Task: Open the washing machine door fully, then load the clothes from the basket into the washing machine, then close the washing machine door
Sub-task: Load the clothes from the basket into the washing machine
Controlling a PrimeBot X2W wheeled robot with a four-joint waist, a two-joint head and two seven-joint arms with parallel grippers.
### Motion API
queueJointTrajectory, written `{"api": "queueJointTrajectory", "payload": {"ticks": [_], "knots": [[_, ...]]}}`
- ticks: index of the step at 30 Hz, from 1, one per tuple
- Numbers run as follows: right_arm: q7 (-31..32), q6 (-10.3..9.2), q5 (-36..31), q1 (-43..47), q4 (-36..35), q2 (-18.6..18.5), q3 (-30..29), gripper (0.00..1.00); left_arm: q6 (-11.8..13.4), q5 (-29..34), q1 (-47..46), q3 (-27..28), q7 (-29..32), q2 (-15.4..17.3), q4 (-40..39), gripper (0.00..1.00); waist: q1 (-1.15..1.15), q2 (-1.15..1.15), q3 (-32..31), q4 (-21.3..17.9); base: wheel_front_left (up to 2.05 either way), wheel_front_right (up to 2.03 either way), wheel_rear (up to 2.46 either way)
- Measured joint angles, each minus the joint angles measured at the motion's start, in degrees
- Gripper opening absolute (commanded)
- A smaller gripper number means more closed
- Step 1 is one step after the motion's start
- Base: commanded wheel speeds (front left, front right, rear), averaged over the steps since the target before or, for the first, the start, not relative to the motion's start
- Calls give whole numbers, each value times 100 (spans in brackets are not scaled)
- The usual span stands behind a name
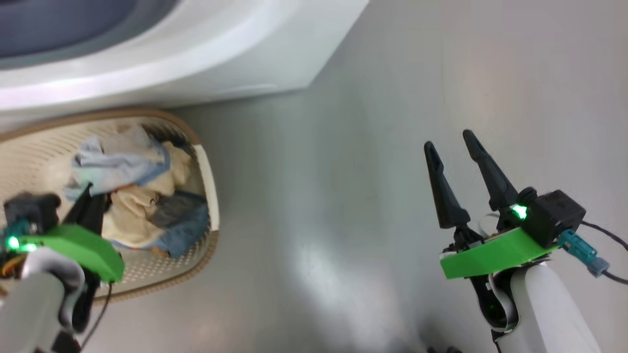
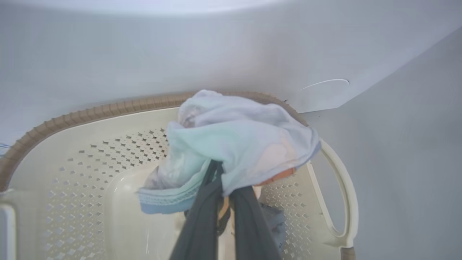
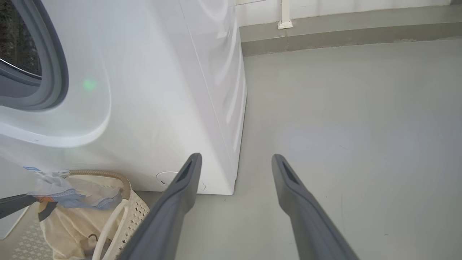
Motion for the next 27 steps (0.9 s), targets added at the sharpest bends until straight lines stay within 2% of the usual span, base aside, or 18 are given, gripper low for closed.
{"api": "queueJointTrajectory", "payload": {"ticks": [13,19,27], "knots": [[0,0,-87,342,203,-7,-25,100,41,1139,1545,1771,-36,-698,-1790,0,0,0,-1040,306,0,0,0],[0,0,-87,514,307,-9,-16,100,33,1497,2025,2306,-40,-1046,-2375,0,0,0,-1495,399,0,0,0],[0,0,-87,708,460,-11,149,100,-19,1815,2368,2799,-41,-1292,-2746,0,0,0,-2038,452,0,0,0]]}}
